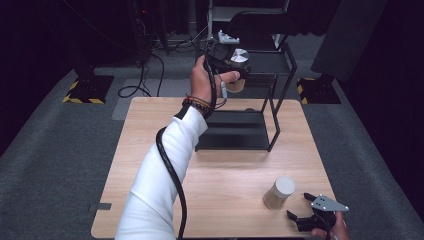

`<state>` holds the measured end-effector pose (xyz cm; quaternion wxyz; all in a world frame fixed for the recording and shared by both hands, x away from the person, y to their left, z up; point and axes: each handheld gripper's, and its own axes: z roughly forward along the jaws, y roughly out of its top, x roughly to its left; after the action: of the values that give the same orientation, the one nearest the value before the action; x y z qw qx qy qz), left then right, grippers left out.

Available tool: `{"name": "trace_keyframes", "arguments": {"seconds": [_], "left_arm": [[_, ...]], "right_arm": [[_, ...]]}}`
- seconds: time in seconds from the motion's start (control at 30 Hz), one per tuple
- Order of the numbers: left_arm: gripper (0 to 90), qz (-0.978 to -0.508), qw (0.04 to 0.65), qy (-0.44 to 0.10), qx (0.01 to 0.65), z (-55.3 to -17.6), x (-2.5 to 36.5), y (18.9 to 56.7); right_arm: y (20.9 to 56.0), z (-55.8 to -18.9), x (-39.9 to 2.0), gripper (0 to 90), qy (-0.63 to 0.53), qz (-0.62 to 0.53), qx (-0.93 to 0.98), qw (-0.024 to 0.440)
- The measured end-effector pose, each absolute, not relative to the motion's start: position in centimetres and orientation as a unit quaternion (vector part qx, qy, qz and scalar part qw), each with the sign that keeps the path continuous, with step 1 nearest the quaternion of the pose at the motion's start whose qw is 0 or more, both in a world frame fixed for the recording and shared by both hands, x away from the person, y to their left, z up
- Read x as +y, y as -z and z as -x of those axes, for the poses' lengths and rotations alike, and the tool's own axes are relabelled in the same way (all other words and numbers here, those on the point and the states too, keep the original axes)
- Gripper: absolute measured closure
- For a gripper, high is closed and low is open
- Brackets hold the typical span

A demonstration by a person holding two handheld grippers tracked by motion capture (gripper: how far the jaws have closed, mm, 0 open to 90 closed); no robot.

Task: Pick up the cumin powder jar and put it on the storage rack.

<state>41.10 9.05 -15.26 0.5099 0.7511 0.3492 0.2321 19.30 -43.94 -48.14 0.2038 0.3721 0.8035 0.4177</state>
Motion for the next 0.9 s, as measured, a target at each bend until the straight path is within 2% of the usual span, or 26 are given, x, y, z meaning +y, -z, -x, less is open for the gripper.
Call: {"name": "trace_keyframes", "arguments": {"seconds": [0.9], "left_arm": [[31.4, -0.721, 0.522, -0.264, 0.372, -46.2, 7.3, 15.4]], "right_arm": [[48.2, -19.3, -44.0, 0.0, -0.418, -0.372, 0.803, 0.204]]}}
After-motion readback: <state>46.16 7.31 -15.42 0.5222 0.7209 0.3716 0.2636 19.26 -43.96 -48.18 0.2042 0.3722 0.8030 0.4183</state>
